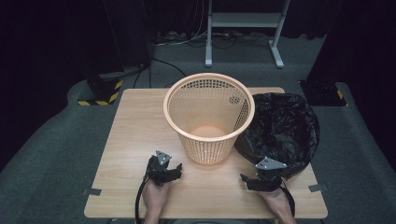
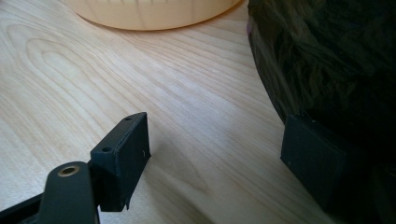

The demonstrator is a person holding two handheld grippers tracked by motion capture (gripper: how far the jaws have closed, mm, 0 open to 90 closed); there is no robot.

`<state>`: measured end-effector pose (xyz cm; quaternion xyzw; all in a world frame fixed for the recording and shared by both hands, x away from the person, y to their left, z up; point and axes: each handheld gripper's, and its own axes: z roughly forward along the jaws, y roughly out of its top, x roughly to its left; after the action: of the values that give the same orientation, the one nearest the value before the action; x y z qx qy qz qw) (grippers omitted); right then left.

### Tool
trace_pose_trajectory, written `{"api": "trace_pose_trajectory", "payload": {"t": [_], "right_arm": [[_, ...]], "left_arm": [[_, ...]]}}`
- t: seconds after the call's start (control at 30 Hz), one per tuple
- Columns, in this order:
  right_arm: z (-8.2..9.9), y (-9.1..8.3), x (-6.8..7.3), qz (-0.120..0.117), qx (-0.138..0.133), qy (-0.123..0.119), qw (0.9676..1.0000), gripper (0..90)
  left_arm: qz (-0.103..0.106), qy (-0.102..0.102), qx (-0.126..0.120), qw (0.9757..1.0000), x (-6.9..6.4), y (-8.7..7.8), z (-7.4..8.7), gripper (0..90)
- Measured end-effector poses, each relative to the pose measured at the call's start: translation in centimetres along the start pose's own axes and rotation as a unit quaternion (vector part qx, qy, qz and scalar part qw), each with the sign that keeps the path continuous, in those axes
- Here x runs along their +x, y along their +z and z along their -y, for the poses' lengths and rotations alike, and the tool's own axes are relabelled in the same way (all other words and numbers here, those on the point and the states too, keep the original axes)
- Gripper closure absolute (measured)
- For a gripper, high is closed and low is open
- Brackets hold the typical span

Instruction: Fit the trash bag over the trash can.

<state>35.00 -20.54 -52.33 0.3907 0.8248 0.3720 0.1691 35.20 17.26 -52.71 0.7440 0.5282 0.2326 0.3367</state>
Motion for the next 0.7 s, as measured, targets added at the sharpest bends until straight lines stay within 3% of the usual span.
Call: {"api": "trace_pose_trajectory", "payload": {"t": [0.27,0.7], "right_arm": [[-0.2,-0.5,0.5,-0.007,-0.013,-0.002,0.9999,21.4],[-0.8,-1.9,1.2,-0.028,-0.036,-0.007,0.9989,28.8]], "left_arm": [[0.001,0.001,0.0,1.0,0.0,0.0,0.0,23.7],[0.001,0.001,0.0,1.0,0.0,0.0,0.0,23.5]]}}
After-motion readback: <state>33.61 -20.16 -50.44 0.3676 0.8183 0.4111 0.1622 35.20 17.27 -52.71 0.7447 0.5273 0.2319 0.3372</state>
